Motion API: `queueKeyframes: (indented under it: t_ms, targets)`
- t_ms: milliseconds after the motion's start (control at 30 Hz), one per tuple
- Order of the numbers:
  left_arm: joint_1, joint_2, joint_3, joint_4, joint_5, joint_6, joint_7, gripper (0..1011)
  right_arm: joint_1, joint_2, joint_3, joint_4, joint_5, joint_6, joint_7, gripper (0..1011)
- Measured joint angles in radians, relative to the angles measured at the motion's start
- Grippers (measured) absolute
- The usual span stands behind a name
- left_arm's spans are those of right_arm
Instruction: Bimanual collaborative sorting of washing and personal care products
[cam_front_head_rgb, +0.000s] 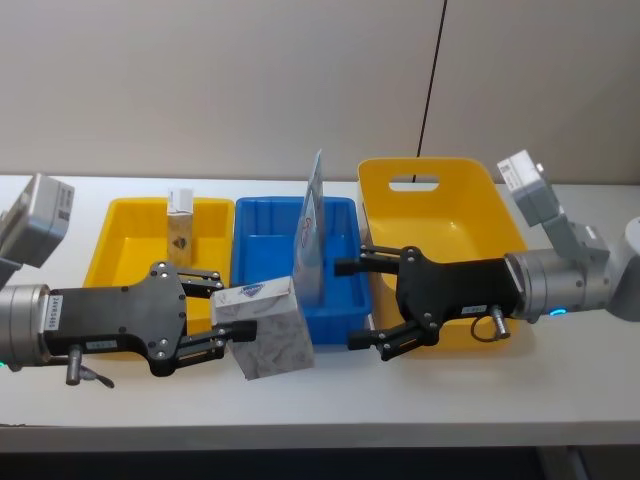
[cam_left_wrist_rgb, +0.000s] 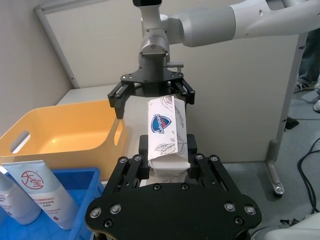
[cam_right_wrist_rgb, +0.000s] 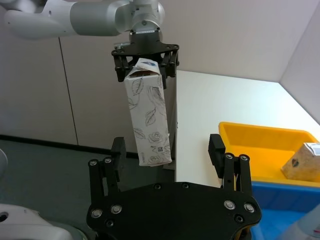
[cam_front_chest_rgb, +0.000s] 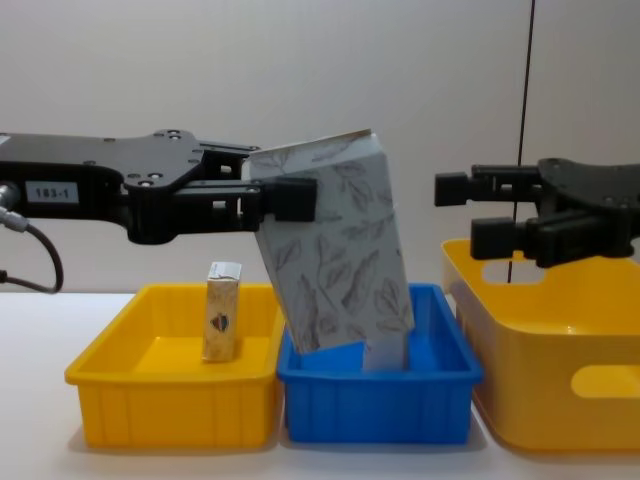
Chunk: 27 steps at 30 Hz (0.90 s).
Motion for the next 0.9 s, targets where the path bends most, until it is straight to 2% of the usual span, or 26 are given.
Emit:
queueKeyframes:
  t_ms: [533, 900]
  targets:
    - [0.000, 0.000, 0.000, 0.000, 0.000, 0.000, 0.000, 363, -0.004, -0.014, -0.039, -0.027, -0.012, -0.009, -0.003, 1000]
    - [0.000, 0.000, 0.000, 0.000, 0.000, 0.000, 0.000, 363, -0.001, -0.030, -0.058, -0.028, -0.030, -0.035, -0.033, 1000]
